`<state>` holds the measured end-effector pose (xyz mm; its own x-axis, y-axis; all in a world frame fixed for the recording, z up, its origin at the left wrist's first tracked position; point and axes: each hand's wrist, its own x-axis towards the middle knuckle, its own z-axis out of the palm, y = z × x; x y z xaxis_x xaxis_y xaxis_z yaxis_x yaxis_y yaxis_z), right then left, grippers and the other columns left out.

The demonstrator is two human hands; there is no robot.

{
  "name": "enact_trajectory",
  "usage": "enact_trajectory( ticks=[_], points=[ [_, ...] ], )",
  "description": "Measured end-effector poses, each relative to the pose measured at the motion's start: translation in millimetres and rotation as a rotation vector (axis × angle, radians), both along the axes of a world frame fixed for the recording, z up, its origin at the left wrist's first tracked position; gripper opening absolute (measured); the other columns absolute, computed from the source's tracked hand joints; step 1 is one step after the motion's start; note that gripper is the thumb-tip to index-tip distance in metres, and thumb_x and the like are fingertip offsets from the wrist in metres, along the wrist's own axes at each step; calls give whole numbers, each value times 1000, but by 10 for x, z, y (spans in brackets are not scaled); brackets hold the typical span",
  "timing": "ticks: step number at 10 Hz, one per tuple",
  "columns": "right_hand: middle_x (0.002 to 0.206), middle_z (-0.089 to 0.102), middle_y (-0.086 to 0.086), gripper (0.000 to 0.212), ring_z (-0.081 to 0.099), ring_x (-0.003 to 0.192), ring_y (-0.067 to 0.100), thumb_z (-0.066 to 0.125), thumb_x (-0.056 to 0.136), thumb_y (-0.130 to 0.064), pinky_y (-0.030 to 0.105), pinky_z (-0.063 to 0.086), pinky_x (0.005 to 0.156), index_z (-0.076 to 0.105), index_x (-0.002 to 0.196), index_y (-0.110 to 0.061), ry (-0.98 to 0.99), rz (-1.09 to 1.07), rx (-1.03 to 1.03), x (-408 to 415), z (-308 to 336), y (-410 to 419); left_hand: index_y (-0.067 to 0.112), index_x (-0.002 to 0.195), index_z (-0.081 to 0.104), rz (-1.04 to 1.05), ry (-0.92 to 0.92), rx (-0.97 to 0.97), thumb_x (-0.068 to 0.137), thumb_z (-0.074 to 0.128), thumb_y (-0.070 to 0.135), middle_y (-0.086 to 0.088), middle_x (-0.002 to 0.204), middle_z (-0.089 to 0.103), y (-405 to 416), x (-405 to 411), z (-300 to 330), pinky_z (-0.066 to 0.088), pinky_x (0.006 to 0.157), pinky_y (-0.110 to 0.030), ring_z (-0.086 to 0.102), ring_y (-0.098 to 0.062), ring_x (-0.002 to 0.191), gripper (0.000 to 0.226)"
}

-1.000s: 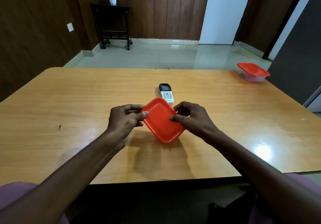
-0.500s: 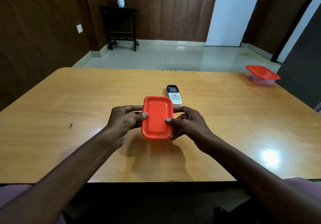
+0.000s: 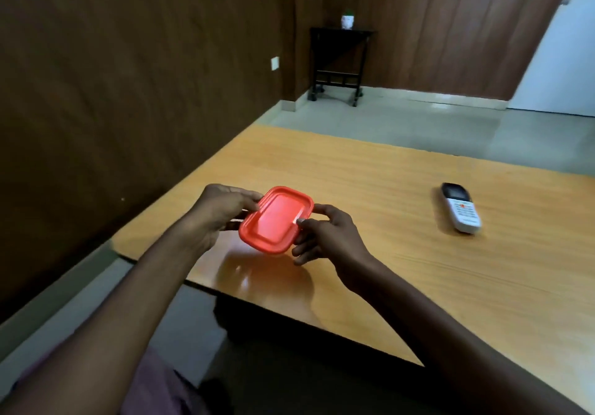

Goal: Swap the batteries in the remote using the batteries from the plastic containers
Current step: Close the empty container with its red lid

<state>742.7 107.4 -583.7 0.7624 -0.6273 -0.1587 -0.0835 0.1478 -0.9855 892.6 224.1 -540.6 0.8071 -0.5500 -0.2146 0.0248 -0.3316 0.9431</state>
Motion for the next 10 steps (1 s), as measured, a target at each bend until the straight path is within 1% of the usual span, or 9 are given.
enact_trajectory(
  ticks=[2, 3, 4, 5, 6, 7, 8, 9, 10],
  points=[
    [71, 64, 22, 43, 63, 52, 31, 56, 97, -3, 35, 57, 48, 44, 138, -3, 14, 142, 29, 1099, -5, 681, -4, 110, 73, 247, -98, -4, 85, 63, -14, -15, 88, 70, 783, 796, -90, 48, 44, -12, 58, -15, 64, 29],
    [68, 64, 21, 43, 62, 48, 29, 55, 96, -3, 34, 55, 46, 44, 138, -3, 37, 161, 34, 1449, -72, 883, -4, 105, 73, 357, -79, -61, 85, 59, -18, -16, 99, 70, 992, 1013, -174, 51, 49, -12, 63, -15, 73, 28],
    [61, 64, 15, 44, 63, 47, 27, 54, 96, -4, 34, 55, 47, 44, 139, -4, 68, 157, 39, 1670, -145, 1002, 3, 92, 75, 422, -63, -83, 84, 55, -20, -18, 103, 73, 1101, 1195, -297, 57, 74, -27, 68, -22, 88, 31],
    [58, 63, 13, 42, 60, 43, 24, 53, 96, -6, 31, 53, 44, 48, 137, -3, 98, 154, 32, 1776, -181, 1029, -3, 107, 73, 452, -86, -77, 85, 50, -20, -19, 108, 73, 1137, 1288, -354, 55, 80, -27, 67, -15, 85, 36],
    [60, 62, 14, 38, 59, 41, 25, 55, 95, -7, 31, 53, 44, 51, 133, 0, 114, 156, 28, 1819, -184, 1017, -3, 110, 73, 464, -104, -93, 86, 51, -17, -17, 109, 73, 1139, 1296, -363, 55, 74, -23, 68, -21, 93, 35],
    [61, 62, 15, 31, 59, 43, 28, 59, 94, -10, 37, 56, 49, 57, 123, 2, 111, 137, 53, 1784, -168, 987, 6, 105, 76, 455, -114, -74, 86, 59, -6, -12, 110, 74, 1113, 1292, -364, 55, 91, -34, 68, -23, 101, 28],
    [67, 65, 17, 36, 60, 48, 29, 64, 92, -16, 40, 57, 53, 56, 124, -3, 94, 87, 65, 1619, -77, 898, 13, 100, 78, 468, -205, -40, 84, 65, 7, -6, 106, 76, 1081, 1224, -297, 56, 96, -40, 70, -22, 98, 22],
    [75, 67, 18, 31, 61, 52, 28, 66, 92, -17, 36, 56, 50, 59, 119, -3, 62, 44, 19, 1280, 99, 734, 15, 105, 78, 438, -366, -52, 85, 69, 15, 3, 96, 74, 1006, 1014, -168, 57, 92, -35, 70, -16, 94, 21],
    [79, 68, 18, 20, 61, 55, 27, 66, 92, -17, 38, 58, 51, 64, 109, -6, 55, -12, -63, 762, 343, 519, 17, 101, 78, 320, -420, -133, 86, 71, 20, 6, 94, 75, 749, 657, -65, 55, 87, -29, 69, -10, 91, 17]
  ],
)
